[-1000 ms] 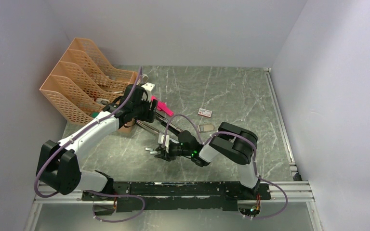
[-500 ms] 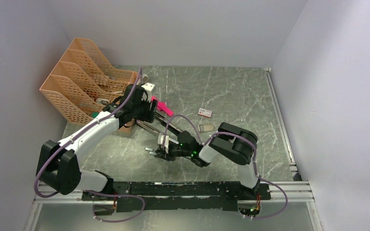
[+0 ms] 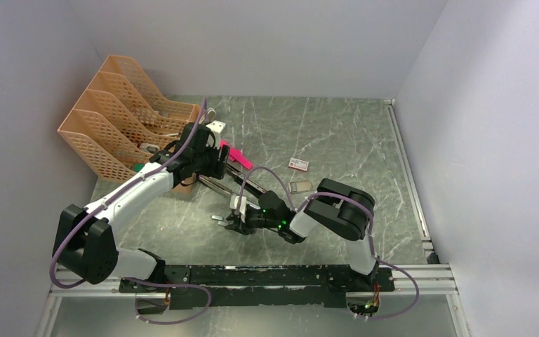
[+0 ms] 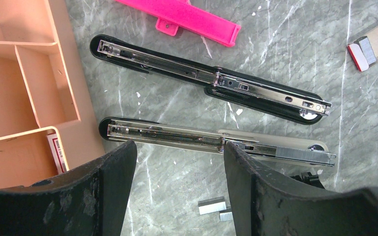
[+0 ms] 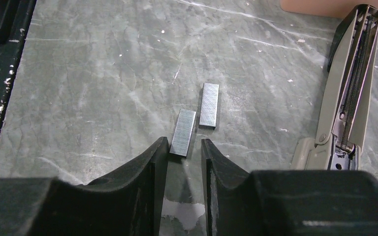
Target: Load the staples into the stapler
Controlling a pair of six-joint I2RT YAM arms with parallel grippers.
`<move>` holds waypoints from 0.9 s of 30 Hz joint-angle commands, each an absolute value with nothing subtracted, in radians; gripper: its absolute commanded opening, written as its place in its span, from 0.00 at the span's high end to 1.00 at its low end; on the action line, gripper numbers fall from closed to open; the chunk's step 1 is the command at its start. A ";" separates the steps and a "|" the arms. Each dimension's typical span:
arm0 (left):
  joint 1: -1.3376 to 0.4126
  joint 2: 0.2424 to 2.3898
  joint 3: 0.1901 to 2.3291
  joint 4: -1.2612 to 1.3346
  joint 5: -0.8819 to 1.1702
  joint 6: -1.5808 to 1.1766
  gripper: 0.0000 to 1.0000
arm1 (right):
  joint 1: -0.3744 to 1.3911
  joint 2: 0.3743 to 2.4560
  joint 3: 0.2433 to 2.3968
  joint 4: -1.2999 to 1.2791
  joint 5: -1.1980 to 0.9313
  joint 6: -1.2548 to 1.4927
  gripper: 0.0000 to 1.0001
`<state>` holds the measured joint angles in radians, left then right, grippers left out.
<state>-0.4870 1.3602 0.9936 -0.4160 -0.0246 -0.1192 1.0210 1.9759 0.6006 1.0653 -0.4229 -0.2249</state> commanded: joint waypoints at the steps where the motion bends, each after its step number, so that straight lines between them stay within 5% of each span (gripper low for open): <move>1: -0.481 1.348 0.986 -0.393 -0.037 -0.114 0.30 | 1.022 2.014 0.603 0.990 -0.411 -0.227 0.67; 11: -0.481 1.348 0.986 -0.393 -0.037 -0.114 0.30 | 1.022 2.038 0.598 0.989 -0.409 -0.223 0.76; 21: -0.481 1.349 0.986 -0.394 -0.039 -0.115 0.30 | 1.023 1.957 0.554 1.061 -0.383 -0.178 1.00; 27: -0.480 1.351 0.989 -0.399 -0.049 -0.118 0.31 | 1.019 1.778 0.545 1.031 -0.393 -0.154 1.00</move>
<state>-0.4870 1.3602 0.9936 -0.4160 -0.0250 -0.1192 1.0222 1.9053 0.5571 1.0512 -0.3985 -0.1722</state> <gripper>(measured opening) 0.696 0.186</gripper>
